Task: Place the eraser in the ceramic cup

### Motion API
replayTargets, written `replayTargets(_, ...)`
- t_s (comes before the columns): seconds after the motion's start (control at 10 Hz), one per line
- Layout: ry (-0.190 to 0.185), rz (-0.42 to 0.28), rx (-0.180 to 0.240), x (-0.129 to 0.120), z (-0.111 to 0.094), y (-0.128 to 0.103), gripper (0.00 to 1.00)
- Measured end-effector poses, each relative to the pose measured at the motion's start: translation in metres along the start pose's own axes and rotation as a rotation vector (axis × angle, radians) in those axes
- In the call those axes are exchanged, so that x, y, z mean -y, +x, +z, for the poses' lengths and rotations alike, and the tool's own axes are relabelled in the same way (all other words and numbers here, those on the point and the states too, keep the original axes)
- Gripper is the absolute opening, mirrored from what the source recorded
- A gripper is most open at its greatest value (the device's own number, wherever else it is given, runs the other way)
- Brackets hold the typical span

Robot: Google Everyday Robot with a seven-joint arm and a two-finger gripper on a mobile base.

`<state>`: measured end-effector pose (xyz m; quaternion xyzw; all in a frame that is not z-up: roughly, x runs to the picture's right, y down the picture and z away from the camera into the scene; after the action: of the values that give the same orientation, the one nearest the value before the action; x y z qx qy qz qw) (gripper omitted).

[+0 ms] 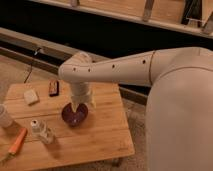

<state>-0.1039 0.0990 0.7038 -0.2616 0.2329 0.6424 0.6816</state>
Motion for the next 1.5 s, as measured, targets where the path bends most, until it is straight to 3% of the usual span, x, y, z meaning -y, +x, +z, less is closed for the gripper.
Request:
replayTargets(0.7, 0.003, -0.003, -0.003, 0.000, -0.001, -0.002, 0.65)
replayTargets(1.1, 0.023, -0.087, 0.003, -0.031, -0.005, -0.022, 0.65)
replayTargets(1.5, 0.031, -0.183, 0.020, -0.073, -0.003, -0.057, 0.65)
